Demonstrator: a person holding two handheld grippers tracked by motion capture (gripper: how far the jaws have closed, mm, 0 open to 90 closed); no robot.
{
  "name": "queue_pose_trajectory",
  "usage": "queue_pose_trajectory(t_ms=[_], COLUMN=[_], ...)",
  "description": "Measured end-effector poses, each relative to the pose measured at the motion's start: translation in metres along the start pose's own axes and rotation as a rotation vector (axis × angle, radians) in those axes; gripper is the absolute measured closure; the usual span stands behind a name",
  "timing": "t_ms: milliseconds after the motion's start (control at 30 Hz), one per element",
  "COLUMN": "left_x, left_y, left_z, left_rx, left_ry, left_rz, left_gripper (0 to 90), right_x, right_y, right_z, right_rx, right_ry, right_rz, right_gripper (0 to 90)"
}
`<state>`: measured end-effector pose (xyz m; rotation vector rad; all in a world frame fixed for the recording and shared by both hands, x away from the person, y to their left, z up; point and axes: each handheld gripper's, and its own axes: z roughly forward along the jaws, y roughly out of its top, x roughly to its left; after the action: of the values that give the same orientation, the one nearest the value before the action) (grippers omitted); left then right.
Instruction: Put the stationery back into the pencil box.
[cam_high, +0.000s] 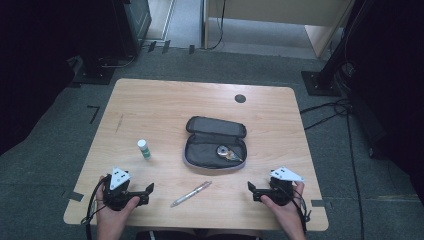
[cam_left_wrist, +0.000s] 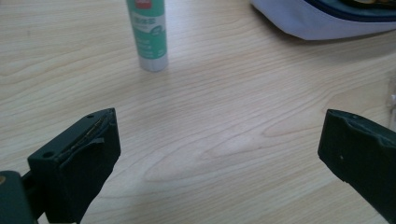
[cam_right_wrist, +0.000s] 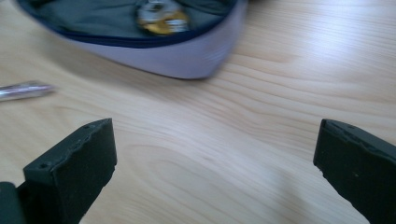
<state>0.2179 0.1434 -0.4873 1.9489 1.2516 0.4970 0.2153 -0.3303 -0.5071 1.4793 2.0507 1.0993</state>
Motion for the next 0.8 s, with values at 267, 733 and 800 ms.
queue_pose_trajectory(t_ms=[267,733,800], left_x=[-0.015,-0.038,-0.041], left_y=[0.002,0.003,0.004], left_z=[0.004,0.015,0.016], left_rx=[0.003,0.028,0.027], left_ry=[-0.050,-0.104,-0.114], left_rz=[0.029,0.073,0.075], left_gripper=[2.1,2.0,2.0], right_x=[-0.037,-0.077,-0.077], right_y=[-0.015,-0.030,-0.030], right_z=[-0.016,-0.023,-0.022], right_rx=[0.001,0.072,0.081], right_ry=[-0.102,-0.287,-0.290], right_rz=[0.054,0.120,0.124], right_gripper=[0.0,0.0,0.0])
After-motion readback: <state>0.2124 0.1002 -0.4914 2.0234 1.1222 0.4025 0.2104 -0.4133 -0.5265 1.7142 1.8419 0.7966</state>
